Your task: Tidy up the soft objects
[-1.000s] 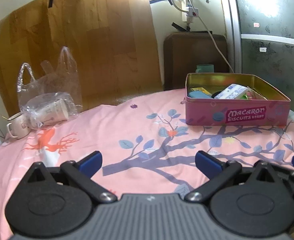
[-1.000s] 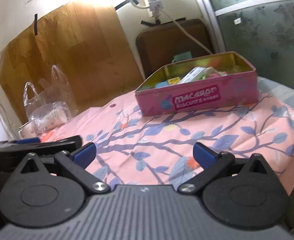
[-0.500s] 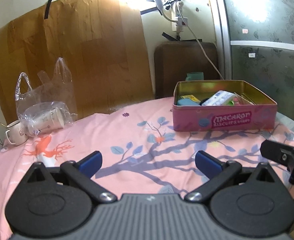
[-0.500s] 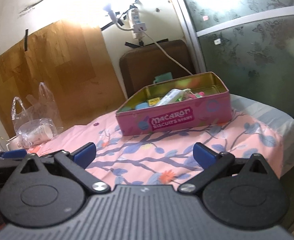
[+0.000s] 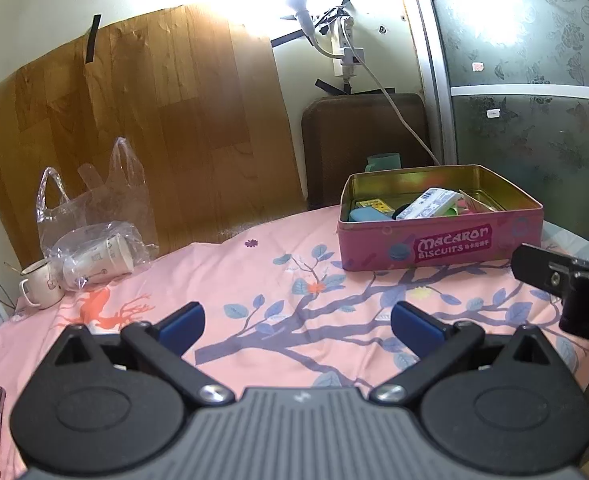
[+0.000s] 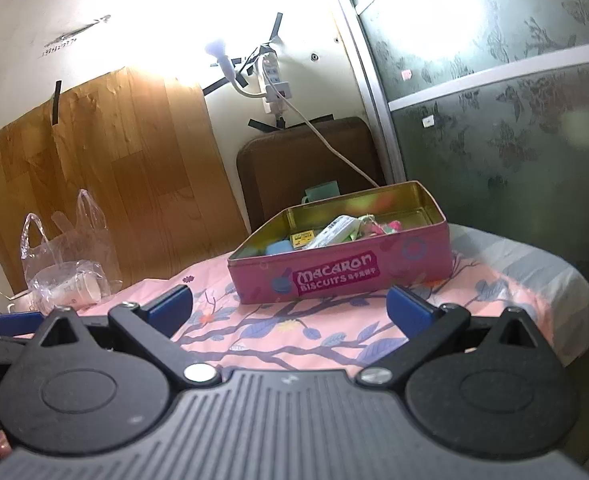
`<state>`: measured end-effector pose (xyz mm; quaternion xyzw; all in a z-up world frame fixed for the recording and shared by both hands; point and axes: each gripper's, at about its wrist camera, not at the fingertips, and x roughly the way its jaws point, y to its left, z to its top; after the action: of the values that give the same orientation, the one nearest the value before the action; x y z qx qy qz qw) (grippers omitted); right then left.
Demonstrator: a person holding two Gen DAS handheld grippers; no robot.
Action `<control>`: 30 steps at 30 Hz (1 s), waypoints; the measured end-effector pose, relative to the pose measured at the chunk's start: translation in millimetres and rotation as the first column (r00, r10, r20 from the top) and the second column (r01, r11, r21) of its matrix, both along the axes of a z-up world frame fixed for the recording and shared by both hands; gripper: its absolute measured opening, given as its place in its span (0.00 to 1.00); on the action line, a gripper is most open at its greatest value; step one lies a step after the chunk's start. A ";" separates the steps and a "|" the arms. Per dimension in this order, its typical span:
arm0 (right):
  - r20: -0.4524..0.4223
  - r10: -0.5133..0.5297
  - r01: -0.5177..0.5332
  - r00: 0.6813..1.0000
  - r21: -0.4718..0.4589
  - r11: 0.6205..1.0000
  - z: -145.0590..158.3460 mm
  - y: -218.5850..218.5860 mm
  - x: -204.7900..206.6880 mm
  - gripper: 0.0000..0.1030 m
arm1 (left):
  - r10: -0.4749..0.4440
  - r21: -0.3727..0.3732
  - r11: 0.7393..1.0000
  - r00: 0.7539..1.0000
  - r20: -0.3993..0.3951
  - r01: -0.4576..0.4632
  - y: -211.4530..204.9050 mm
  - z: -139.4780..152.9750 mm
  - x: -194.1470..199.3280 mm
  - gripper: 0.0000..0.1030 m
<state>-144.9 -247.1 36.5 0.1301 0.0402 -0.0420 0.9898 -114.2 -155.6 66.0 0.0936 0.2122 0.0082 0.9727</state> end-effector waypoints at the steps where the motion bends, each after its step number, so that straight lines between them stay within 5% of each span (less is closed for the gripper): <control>1: 0.001 0.000 0.000 1.000 -0.001 1.000 -0.2 -0.1 -0.2 1.00 | 0.002 -0.001 1.000 1.000 -0.003 -0.002 -0.2 0.0 -0.2 1.00; 30: 0.019 -0.011 0.011 1.000 0.001 1.000 0.1 7.5 -5.9 1.00 | 0.011 0.042 0.999 1.000 -0.003 -0.011 -4.0 -2.0 -5.4 1.00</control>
<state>-150.8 -239.6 36.6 0.1313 0.0304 -0.0462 0.9898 -119.6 -159.5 64.0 0.1130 0.2138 0.0177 0.9702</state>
